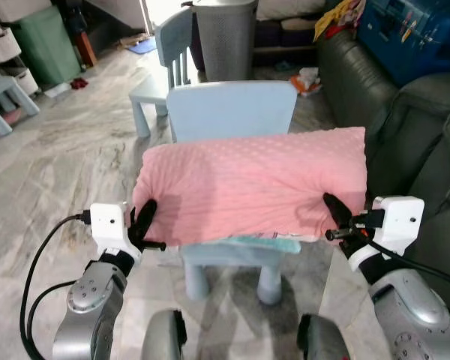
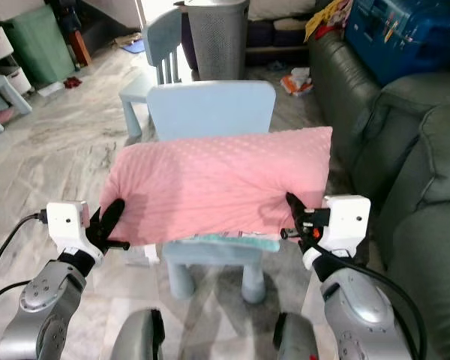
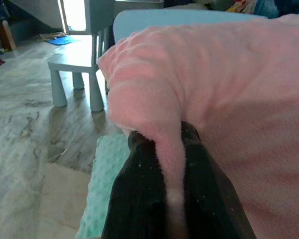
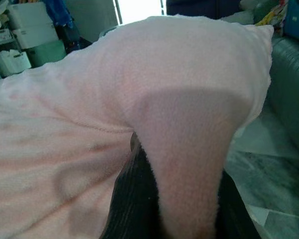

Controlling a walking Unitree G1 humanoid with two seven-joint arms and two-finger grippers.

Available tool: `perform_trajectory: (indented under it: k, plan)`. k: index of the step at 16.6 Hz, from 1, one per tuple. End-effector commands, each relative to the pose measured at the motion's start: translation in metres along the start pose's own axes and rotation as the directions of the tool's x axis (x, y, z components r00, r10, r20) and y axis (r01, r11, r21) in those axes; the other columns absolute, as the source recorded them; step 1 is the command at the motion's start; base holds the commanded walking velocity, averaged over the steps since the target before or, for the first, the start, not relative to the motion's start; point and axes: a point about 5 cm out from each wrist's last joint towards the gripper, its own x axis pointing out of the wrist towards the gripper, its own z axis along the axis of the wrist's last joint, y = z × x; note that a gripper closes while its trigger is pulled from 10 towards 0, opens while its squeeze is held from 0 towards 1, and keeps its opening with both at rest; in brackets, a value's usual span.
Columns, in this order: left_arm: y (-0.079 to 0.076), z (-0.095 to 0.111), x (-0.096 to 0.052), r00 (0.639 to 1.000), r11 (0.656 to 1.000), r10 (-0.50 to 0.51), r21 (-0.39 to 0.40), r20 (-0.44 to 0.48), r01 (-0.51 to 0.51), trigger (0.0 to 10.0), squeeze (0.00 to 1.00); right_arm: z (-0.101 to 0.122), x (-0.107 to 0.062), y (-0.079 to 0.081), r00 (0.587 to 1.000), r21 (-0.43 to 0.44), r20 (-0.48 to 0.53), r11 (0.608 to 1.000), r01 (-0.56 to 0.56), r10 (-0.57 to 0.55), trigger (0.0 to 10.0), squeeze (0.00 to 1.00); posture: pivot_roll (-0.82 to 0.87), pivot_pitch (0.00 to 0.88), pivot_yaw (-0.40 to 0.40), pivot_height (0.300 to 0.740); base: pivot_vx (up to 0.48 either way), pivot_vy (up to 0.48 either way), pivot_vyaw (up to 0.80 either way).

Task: Move the pillow to the sofa

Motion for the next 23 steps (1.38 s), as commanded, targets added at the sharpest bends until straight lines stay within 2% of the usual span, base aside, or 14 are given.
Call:
perform_trajectory:
  k: [1,9,18,23]
  plan:
    - [0.0067,0.0040,-0.0001,1.000,1.000,0.013,0.021,0.010,-0.013,10.0,0.00,0.0112,-0.0009,-0.0024,0.999,-0.007,0.051,1.000,0.019,-0.019,10.0,0.00,-0.17,0.000,0.091,0.639,0.000,0.000,0.00]
    - [0.0058,0.0030,0.0010,1.000,1.000,0.002,0.021,0.009,-0.002,10.0,0.00,0.0132,0.0004,-0.0028,0.998,-0.011,0.060,1.000,0.019,-0.018,10.0,0.00,-0.18,0.000,0.091,0.739,0.000,0.000,0.00]
    - [0.0001,0.0030,0.0055,0.999,0.998,-0.036,0.054,0.005,0.036,10.0,0.00,0.0188,0.0038,-0.0032,0.996,-0.014,0.084,1.000,0.025,-0.023,10.0,0.00,-0.18,0.000,0.092,0.740,0.000,0.000,0.00]
    - [0.0007,0.0027,0.0052,1.000,0.999,-0.023,0.045,0.001,0.023,10.0,0.00,0.0203,0.0048,-0.0021,0.996,-0.005,0.089,1.000,0.024,-0.024,10.0,0.00,-0.17,0.000,0.090,0.740,0.000,0.000,0.00]
